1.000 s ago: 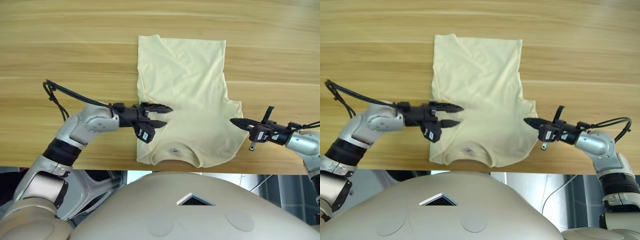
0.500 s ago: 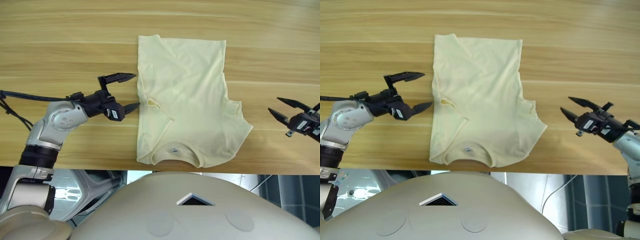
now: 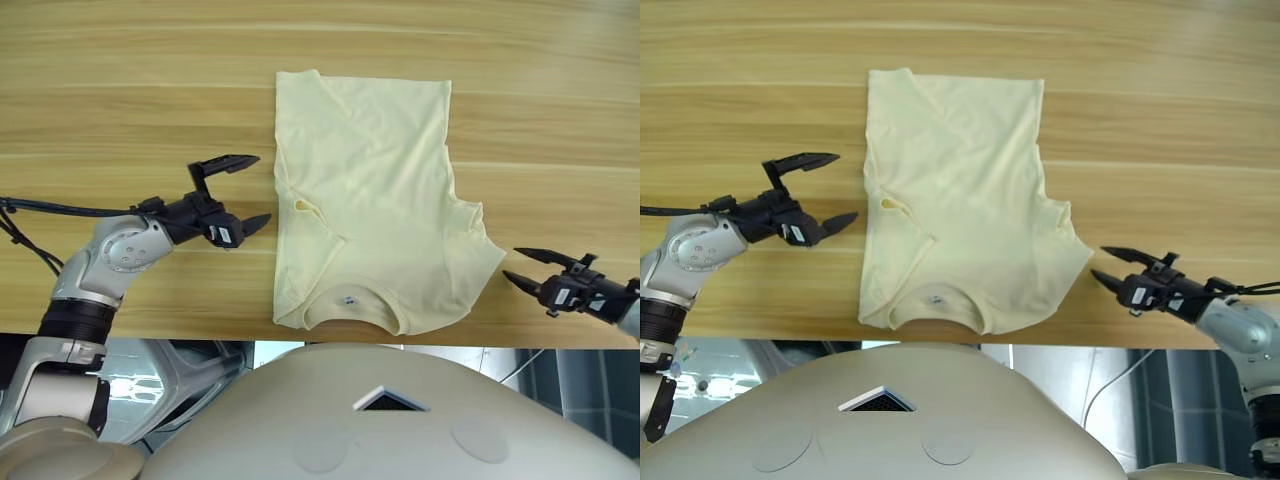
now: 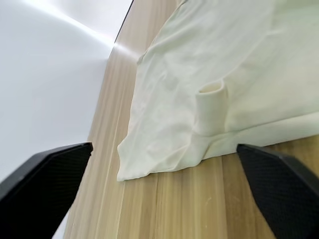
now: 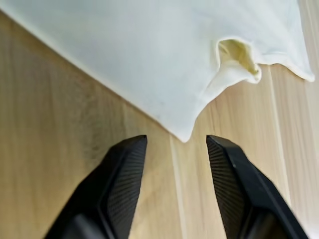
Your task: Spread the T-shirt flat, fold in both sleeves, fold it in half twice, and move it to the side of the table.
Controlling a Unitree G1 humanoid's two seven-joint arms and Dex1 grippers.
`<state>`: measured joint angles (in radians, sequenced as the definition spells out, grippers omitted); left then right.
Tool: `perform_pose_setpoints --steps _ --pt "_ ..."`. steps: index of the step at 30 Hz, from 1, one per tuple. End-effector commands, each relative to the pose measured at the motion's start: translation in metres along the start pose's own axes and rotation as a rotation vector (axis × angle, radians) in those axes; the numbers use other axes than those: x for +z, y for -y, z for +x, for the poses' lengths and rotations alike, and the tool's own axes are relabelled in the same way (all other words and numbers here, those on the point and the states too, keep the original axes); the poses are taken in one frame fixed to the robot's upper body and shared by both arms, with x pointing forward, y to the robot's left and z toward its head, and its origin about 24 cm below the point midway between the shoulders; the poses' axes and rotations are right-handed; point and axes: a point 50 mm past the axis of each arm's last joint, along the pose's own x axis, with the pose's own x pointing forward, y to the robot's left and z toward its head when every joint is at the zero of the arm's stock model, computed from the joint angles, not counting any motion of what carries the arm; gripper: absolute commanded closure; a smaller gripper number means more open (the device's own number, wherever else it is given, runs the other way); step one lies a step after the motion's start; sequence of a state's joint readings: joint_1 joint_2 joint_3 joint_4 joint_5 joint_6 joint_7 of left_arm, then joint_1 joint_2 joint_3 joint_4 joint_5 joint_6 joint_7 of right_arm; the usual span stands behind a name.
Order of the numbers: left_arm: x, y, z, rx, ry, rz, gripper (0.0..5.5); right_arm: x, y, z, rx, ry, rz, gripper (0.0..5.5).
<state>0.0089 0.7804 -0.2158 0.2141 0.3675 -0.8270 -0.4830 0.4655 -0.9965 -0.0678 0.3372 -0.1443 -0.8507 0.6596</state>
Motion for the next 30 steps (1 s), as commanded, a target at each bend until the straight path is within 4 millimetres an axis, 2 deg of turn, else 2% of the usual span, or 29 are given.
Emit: perform_pose_setpoints --steps 1,7,21,30 --pt "0.003 -0.002 0.001 -0.003 0.014 0.013 0.12 -0.001 -0.009 0.01 0.057 -0.005 0.015 3.29" --pt "0.004 -0.002 0.0 -0.002 0.016 0.017 0.12 -0.005 -0.011 0.017 0.062 -0.008 0.037 3.29" --pt "0.006 -0.004 0.003 0.012 0.027 0.032 0.1 -0.006 -0.009 0.015 0.047 0.004 0.036 5.46" --pt "0.01 -0.003 0.005 0.017 0.055 0.024 0.1 0.012 0.007 0.011 -0.039 0.141 0.017 5.46"
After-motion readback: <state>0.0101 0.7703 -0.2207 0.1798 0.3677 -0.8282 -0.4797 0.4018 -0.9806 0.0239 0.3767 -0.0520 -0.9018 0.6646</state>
